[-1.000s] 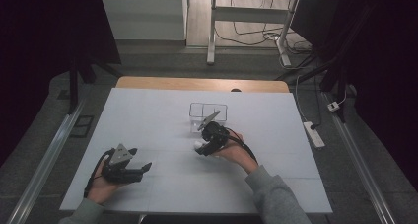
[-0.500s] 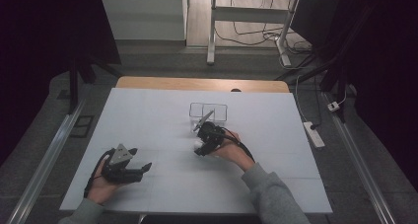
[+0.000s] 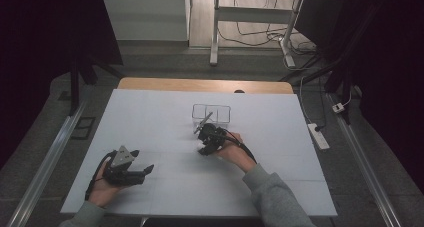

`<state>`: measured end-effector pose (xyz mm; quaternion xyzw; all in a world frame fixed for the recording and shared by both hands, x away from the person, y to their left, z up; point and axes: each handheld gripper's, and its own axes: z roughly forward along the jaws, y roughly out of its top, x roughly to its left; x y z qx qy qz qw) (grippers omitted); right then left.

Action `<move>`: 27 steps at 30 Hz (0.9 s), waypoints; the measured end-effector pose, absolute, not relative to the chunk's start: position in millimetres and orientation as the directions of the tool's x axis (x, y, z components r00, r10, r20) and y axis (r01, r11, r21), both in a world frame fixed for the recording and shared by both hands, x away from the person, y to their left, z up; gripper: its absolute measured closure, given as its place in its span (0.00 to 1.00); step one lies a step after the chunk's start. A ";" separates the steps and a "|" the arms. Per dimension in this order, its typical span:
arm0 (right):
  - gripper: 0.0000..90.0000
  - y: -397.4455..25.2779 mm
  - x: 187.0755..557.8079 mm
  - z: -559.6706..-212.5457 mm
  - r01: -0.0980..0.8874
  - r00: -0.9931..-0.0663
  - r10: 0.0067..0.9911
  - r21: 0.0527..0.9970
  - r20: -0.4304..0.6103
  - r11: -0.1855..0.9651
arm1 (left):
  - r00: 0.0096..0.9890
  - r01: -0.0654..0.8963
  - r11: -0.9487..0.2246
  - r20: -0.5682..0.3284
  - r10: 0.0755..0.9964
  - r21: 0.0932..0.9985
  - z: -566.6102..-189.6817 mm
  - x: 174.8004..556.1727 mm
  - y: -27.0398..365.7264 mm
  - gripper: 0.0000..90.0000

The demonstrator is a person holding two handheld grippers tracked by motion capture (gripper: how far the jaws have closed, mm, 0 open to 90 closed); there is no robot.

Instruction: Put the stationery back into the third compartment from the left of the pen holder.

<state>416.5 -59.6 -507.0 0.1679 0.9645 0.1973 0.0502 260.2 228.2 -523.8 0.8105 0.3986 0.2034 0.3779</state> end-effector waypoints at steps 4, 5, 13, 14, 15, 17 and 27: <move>0.71 -58.3 414.6 -506.5 0.305 -0.937 0.346 0.391 -0.037 0.869 | 0.600 0.492 -0.398 0.029 0.799 0.774 -523.8 260.1 227.9 0.26; 0.71 -58.2 415.0 -506.6 0.296 -0.940 0.340 0.394 -0.043 0.870 | 0.600 0.492 -0.398 0.029 0.799 0.775 -523.8 260.1 227.9 0.26; 0.71 -59.4 412.6 -501.5 0.303 -0.933 0.355 0.415 -0.054 0.858 | 0.600 0.492 -0.397 0.029 0.799 0.775 -523.7 260.4 228.2 0.26; 0.71 -60.3 412.5 -499.8 0.302 -0.933 0.356 0.423 -0.053 0.854 | 0.600 0.491 -0.396 0.028 0.799 0.776 -523.6 260.3 228.1 0.26; 0.71 -61.0 412.1 -498.3 0.303 -0.932 0.359 0.430 -0.054 0.851 | 0.601 0.490 -0.397 0.029 0.799 0.776 -523.4 260.0 227.8 0.26; 0.71 -62.8 411.2 -494.9 0.300 -0.932 0.358 0.435 -0.055 0.849 | 0.602 0.488 -0.401 0.033 0.798 0.775 -523.2 259.8 227.4 0.26; 0.71 -77.7 408.2 -476.1 0.302 -0.920 0.388 0.535 -0.053 0.789 | 0.602 0.489 -0.401 0.034 0.798 0.774 -523.4 259.9 227.2 0.26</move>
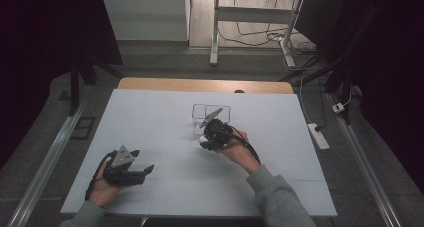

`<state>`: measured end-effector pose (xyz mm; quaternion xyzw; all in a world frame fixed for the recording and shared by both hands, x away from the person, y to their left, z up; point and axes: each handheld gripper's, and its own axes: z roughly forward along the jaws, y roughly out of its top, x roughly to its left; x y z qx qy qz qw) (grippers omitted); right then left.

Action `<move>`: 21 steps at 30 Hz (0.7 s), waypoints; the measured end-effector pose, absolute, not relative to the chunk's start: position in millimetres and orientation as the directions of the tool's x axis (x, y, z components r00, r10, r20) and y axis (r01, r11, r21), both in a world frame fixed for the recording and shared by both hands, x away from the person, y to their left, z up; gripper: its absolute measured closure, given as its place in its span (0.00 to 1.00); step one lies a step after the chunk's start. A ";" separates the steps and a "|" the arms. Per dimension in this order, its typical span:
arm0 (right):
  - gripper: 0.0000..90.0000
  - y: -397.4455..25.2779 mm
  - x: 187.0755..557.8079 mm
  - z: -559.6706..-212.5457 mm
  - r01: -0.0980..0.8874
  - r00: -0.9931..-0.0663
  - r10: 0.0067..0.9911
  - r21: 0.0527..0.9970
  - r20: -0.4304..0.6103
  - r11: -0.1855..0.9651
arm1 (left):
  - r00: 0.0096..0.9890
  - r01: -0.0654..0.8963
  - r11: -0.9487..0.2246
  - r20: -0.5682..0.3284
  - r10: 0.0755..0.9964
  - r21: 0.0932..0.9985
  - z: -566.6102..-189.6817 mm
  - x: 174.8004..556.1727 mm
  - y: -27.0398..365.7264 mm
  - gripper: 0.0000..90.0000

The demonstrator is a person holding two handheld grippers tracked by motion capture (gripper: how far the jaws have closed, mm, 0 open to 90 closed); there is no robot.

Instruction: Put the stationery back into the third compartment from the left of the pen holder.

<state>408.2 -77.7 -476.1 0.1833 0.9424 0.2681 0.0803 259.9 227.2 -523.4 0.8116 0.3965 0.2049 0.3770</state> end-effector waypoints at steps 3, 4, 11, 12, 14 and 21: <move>0.71 -81.2 407.4 -471.6 0.304 -0.915 0.399 0.558 -0.053 0.772 | 0.600 0.491 -0.400 0.032 0.799 0.774 -523.5 260.1 227.4 0.26; 0.71 -82.6 407.2 -470.1 0.297 -0.916 0.397 0.565 -0.058 0.769 | 0.600 0.491 -0.400 0.032 0.799 0.774 -523.6 260.1 227.5 0.26; 0.71 -91.6 403.2 -457.2 0.282 -0.906 0.416 0.619 -0.081 0.733 | 0.600 0.495 -0.399 0.028 0.799 0.772 -524.2 260.7 228.1 0.26; 0.71 -92.9 403.1 -455.5 0.272 -0.906 0.414 0.629 -0.087 0.728 | 0.600 0.495 -0.399 0.028 0.799 0.772 -524.2 260.8 228.1 0.26; 0.71 -95.2 402.1 -452.0 0.268 -0.903 0.419 0.644 -0.091 0.717 | 0.600 0.496 -0.399 0.028 0.799 0.771 -524.3 260.9 228.0 0.26; 0.71 -101.9 400.7 -443.6 0.261 -0.899 0.429 0.685 -0.083 0.680 | 0.600 0.497 -0.399 0.027 0.799 0.770 -524.5 261.0 227.9 0.26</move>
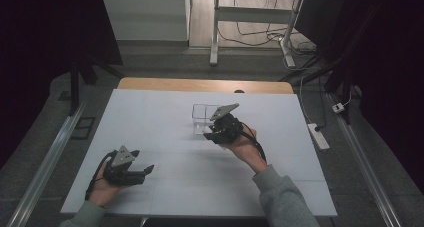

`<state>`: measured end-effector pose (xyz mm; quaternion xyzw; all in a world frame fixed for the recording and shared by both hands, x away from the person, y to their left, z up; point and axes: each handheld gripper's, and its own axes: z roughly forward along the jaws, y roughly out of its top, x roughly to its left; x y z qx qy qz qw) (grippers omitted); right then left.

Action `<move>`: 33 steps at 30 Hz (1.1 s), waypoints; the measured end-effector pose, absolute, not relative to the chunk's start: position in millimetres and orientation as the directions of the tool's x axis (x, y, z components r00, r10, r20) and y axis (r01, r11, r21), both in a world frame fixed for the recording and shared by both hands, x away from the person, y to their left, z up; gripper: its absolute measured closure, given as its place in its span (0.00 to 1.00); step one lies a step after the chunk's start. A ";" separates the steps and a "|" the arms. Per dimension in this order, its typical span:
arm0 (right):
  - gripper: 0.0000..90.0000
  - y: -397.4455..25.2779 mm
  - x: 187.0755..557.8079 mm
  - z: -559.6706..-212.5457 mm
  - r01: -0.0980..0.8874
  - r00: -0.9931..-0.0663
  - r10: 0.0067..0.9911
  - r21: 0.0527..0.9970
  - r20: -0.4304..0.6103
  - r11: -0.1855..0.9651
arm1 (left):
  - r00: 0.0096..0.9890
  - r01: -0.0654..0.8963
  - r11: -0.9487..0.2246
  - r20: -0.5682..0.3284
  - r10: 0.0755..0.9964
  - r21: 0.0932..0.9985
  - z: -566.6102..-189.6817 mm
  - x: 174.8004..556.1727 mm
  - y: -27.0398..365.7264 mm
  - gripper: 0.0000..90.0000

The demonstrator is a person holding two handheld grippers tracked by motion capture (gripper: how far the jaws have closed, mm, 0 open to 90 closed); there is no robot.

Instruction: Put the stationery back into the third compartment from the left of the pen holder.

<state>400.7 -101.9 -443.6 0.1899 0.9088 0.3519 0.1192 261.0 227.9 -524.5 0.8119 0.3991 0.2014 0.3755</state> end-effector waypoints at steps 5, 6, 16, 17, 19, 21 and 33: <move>0.71 -105.7 398.4 -436.6 0.255 -0.896 0.437 0.714 -0.079 0.652 | 0.601 0.496 -0.401 0.029 0.799 0.770 -524.4 261.1 227.7 0.26; 0.71 -106.3 397.8 -435.0 0.249 -0.897 0.435 0.720 -0.082 0.648 | 0.601 0.496 -0.401 0.029 0.799 0.770 -524.5 261.2 227.6 0.26; 0.71 -112.3 394.0 -419.3 0.223 -0.887 0.453 0.778 -0.087 0.587 | 0.602 0.496 -0.402 0.028 0.798 0.770 -524.4 261.2 227.4 0.26; 0.71 -113.0 393.7 -417.9 0.223 -0.885 0.458 0.784 -0.087 0.579 | 0.603 0.495 -0.402 0.029 0.798 0.770 -524.4 261.3 227.3 0.26; 0.71 -115.2 393.9 -414.8 0.220 -0.882 0.464 0.796 -0.085 0.564 | 0.602 0.495 -0.402 0.029 0.798 0.770 -524.5 261.3 227.2 0.26; 0.71 -117.6 394.1 -411.8 0.222 -0.877 0.474 0.808 -0.079 0.546 | 0.603 0.495 -0.402 0.029 0.797 0.770 -524.4 261.3 227.3 0.26; 0.71 -131.0 395.1 -396.4 0.201 -0.851 0.518 0.859 -0.085 0.470 | 0.603 0.493 -0.405 0.033 0.797 0.770 -524.4 261.3 227.0 0.26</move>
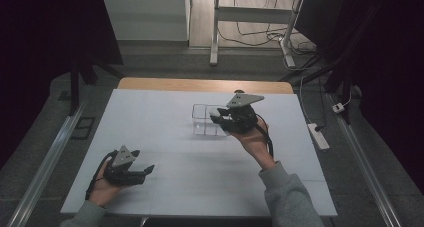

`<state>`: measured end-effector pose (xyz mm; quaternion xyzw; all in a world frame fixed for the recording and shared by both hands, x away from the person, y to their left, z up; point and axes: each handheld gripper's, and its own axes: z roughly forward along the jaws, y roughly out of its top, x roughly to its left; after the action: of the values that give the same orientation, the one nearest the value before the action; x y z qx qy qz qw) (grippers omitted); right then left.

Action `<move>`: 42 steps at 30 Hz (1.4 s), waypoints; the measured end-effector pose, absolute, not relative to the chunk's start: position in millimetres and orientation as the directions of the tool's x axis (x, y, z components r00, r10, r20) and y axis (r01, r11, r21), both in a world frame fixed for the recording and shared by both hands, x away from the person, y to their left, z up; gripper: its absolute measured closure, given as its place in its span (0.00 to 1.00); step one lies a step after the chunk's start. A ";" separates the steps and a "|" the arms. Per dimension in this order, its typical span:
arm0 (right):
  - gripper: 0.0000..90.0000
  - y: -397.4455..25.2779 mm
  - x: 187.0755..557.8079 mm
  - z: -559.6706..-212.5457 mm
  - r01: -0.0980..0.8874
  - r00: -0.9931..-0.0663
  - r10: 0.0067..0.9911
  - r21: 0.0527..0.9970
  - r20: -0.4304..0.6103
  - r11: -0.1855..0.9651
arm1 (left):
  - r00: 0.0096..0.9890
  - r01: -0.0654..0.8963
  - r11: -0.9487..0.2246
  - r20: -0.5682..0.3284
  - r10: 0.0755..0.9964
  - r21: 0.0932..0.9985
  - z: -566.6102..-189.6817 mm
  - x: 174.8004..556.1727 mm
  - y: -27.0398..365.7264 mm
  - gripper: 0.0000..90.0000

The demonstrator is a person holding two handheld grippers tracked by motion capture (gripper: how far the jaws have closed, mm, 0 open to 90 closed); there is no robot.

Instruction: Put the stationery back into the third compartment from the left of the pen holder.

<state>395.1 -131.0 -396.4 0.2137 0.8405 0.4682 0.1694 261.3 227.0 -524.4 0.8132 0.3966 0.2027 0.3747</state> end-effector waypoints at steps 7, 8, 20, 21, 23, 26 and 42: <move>0.71 -135.6 398.6 -393.9 0.193 -0.838 0.538 0.875 -0.088 0.443 | 0.603 0.494 -0.405 0.032 0.797 0.769 -524.7 261.6 227.3 0.26; 0.71 -136.3 399.5 -393.5 0.195 -0.835 0.543 0.876 -0.088 0.442 | 0.603 0.494 -0.405 0.032 0.797 0.770 -524.6 261.5 227.3 0.26; 0.71 -145.2 411.0 -391.5 0.198 -0.793 0.603 0.899 -0.086 0.390 | 0.603 0.493 -0.404 0.032 0.797 0.770 -524.5 261.5 227.4 0.26; 0.71 -146.2 412.1 -391.3 0.201 -0.791 0.606 0.902 -0.081 0.383 | 0.603 0.493 -0.405 0.032 0.797 0.770 -524.5 261.5 227.4 0.26; 0.71 -148.1 413.9 -391.2 0.204 -0.784 0.616 0.907 -0.075 0.370 | 0.603 0.493 -0.405 0.033 0.797 0.770 -524.5 261.5 227.4 0.26; 0.71 -150.0 416.9 -391.6 0.208 -0.779 0.623 0.911 -0.066 0.357 | 0.603 0.494 -0.405 0.032 0.797 0.770 -524.6 261.7 227.3 0.26; 0.71 -147.6 435.8 -393.1 0.216 -0.749 0.658 0.913 -0.073 0.347 | 0.604 0.492 -0.405 0.033 0.797 0.770 -524.6 261.7 227.9 0.26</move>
<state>435.8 -147.6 -393.1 0.2764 0.7903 0.5000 0.2213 261.7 227.9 -524.6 0.8132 0.3962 0.2031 0.3747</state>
